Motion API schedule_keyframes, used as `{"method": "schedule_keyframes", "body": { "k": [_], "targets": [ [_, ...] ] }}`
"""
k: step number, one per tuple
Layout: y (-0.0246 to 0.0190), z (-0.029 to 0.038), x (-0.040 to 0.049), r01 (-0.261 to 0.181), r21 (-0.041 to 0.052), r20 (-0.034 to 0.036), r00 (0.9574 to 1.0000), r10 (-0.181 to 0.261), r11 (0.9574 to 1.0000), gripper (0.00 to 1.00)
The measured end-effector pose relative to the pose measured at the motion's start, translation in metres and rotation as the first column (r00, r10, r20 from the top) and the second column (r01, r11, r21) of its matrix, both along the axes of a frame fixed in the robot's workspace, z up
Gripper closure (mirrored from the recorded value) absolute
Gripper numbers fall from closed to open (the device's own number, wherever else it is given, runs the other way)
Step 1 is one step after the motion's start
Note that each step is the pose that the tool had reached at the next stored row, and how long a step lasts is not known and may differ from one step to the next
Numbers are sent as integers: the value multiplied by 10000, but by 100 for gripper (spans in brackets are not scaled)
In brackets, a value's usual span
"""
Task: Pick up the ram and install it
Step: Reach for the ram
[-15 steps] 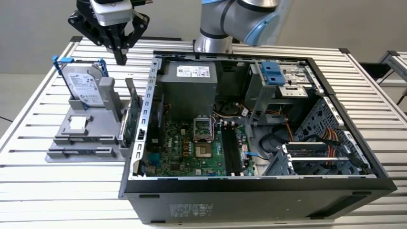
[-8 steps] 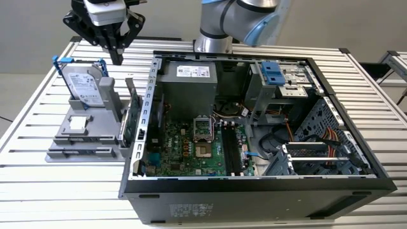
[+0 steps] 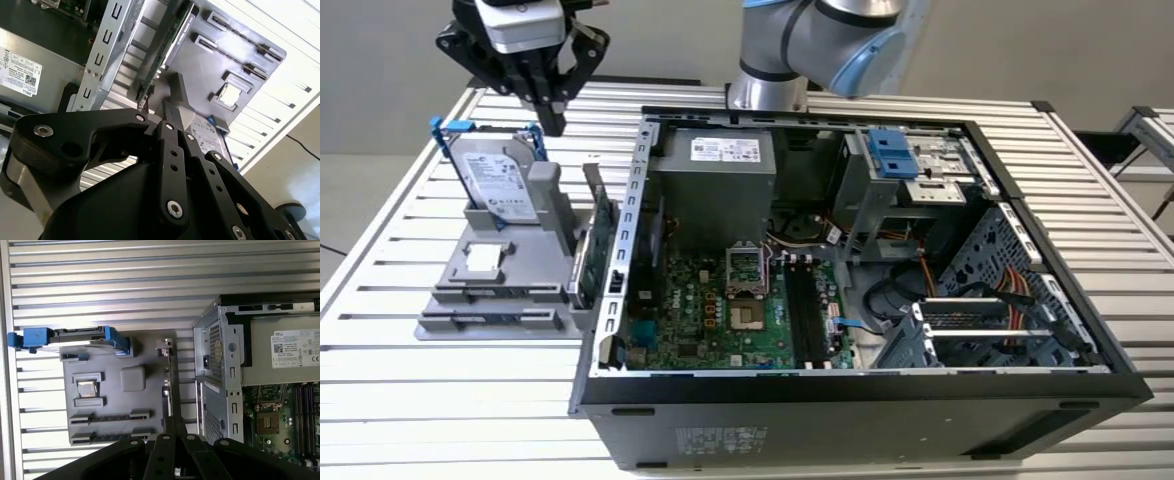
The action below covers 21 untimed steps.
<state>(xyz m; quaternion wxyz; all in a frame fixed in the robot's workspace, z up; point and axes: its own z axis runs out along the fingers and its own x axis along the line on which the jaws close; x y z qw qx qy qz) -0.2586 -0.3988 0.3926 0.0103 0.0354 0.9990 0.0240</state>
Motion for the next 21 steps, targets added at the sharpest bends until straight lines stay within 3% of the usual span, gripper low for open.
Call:
{"method": "schedule_keyframes", "body": {
  "k": [21],
  "targets": [
    [0, 0, -323, 0, 0, 0, 10000, 0, 10000, 100]
  ]
}}
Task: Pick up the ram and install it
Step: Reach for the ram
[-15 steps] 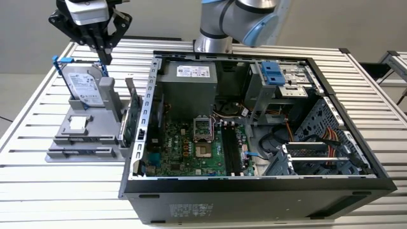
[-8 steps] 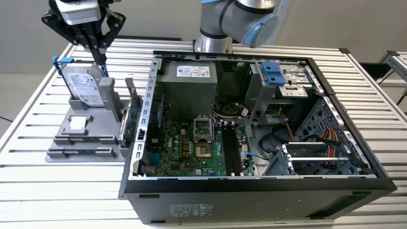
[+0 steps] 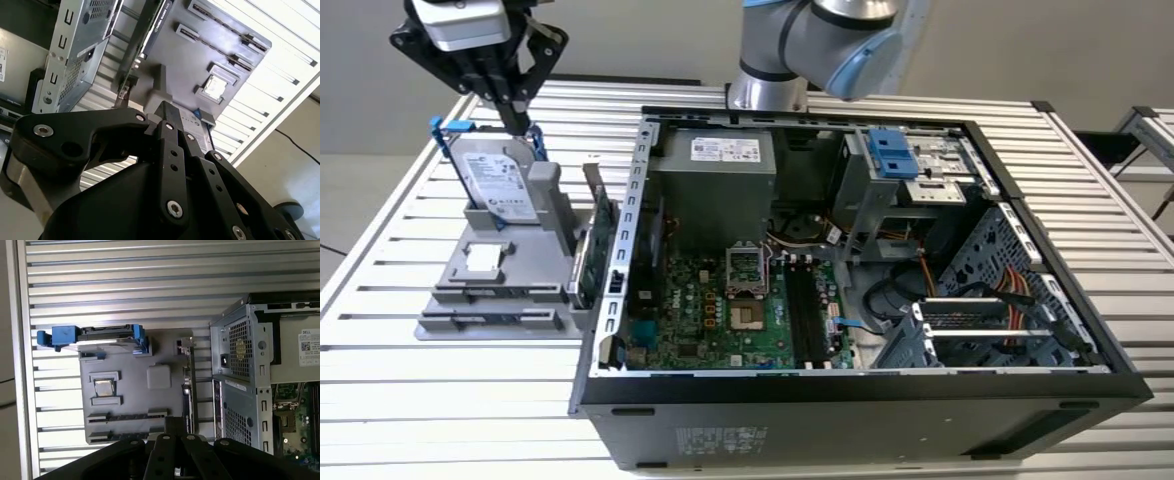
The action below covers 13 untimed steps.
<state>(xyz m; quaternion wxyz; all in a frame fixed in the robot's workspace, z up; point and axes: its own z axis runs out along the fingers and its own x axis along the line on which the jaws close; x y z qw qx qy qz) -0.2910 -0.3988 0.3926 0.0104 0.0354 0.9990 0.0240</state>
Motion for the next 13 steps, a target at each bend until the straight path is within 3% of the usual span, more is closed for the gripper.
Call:
{"method": "schedule_keyframes", "body": {
  "k": [13],
  "targets": [
    [0, 0, -211, 1, 0, 0, 10000, -1, 10000, 100]
  ]
}}
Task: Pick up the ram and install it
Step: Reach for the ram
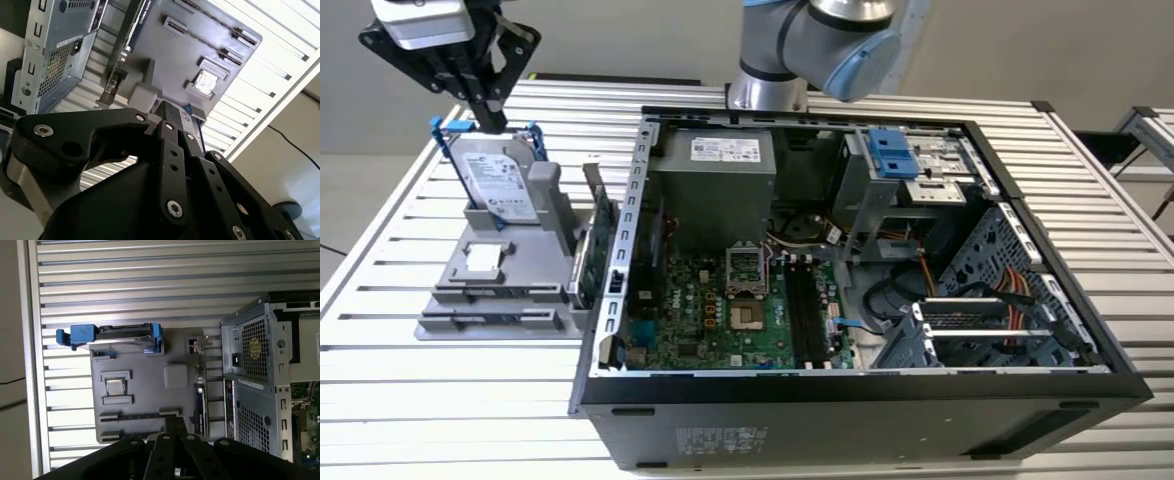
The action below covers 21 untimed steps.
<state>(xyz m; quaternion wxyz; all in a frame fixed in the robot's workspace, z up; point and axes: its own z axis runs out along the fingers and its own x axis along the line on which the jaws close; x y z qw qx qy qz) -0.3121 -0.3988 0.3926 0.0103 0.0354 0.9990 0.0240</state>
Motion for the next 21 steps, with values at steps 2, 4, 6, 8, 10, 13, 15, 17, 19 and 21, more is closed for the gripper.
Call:
{"method": "schedule_keyframes", "body": {
  "k": [2, 4, 6, 8, 10, 13, 15, 17, 19, 21],
  "targets": [
    [0, 0, -31, 0, 0, 0, 10000, 0, 10000, 100],
    [0, -1, -63, 0, 1, 1, 10000, 0, 10000, 100],
    [0, 0, -93, -1, -1, 0, 10000, 1, 10000, 100],
    [0, 0, -123, -1, 0, 0, 10000, 1, 10000, 100],
    [0, 0, -155, -1, 0, 0, 10000, 1, 10000, 100],
    [0, 0, -205, 0, 0, 0, 10000, 0, 10000, 100],
    [0, 0, -239, -9, 0, 0, 10000, 9, 10000, 100],
    [0, 0, -273, -39, 0, 0, 10000, 39, 10000, 100],
    [0, 0, -304, -96, 1, 1, 10000, 96, 10000, 100],
    [1, 0, -331, -166, 0, 0, 9999, 166, 9999, 100]
  ]
}}
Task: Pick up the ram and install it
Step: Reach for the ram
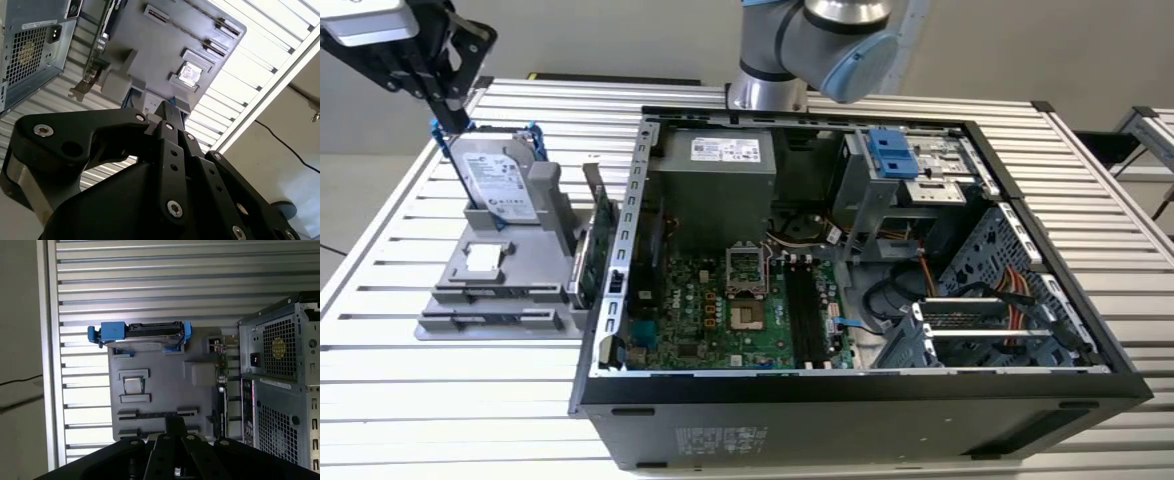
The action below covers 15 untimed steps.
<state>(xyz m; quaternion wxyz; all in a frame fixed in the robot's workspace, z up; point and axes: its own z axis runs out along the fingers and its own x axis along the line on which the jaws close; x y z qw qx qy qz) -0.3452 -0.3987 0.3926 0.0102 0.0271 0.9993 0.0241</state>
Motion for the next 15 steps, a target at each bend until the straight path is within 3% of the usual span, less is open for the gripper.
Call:
{"method": "schedule_keyframes", "body": {
  "k": [9, 15],
  "targets": [
    [1, 0, -94, -370, 0, 0, 9993, 370, 9993, 100],
    [0, 0, -100, -382, -1, 0, 9993, 382, 9993, 100]
  ]
}}
